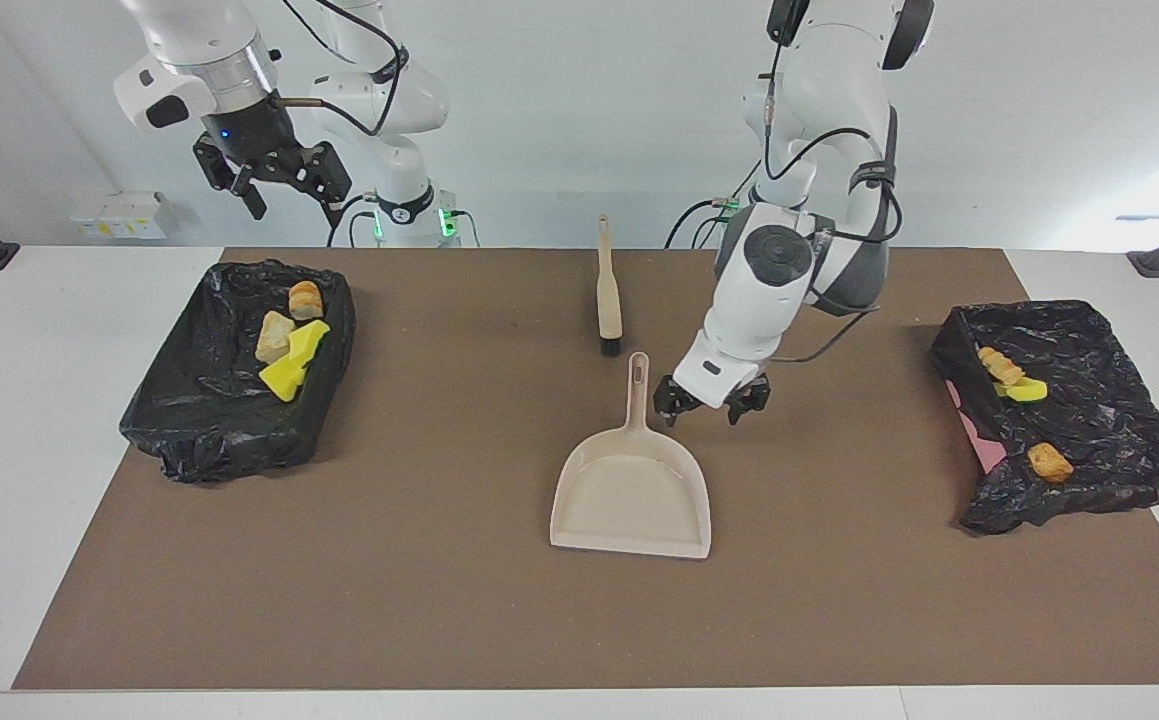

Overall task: Sweep and dump trash in bin
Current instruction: 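Set the dustpan down with the left gripper and withdraw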

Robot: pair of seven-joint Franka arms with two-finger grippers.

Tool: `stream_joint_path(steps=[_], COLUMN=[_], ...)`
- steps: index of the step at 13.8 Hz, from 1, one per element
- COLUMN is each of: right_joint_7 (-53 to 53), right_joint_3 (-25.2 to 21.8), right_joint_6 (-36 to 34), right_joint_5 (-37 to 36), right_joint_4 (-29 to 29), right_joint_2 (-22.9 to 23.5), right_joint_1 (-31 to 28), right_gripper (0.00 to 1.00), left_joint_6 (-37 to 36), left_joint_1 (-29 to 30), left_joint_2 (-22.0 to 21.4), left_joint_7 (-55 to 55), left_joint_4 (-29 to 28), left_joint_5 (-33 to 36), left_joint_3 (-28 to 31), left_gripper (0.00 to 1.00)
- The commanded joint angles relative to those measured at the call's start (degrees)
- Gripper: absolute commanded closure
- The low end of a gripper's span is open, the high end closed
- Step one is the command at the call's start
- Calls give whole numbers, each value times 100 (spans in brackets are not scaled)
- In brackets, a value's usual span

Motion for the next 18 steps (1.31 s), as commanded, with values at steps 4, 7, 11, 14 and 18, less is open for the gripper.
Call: stream_joint_path(steps=[4,7,11,14,18], right_joint_7=[-166,-166,-140,-131,-122], right_joint_3=[-5,-23,-40,-40,-40], right_joint_6=[-31,-23,-5,4,21], right_joint_5=[-53,-62,-62,-62,-62], right_joint_4=[-46,-46,-46,-55,-55], right_joint_2=[-88,-88,-97,-97,-97], right_joint_1=[-29,-55,-55,-55,-55], right_gripper=[0,0,0,0,0], left_joint_6=[-757,-1100,-1521,-1960,-2602], left_joint_1=[886,1282,1555,1555,1555], left_joint_2=[-592,-891,-1339,-1612,-1727], left_joint_7=[1281,1959,2242,2416,2470], left_joint_4=[35,8,-45,8,298], left_joint_5=[-29,-47,-38,102,296], left_joint_3=[-42,-33,-16,-16,2], left_gripper=[0,0,0,0,0])
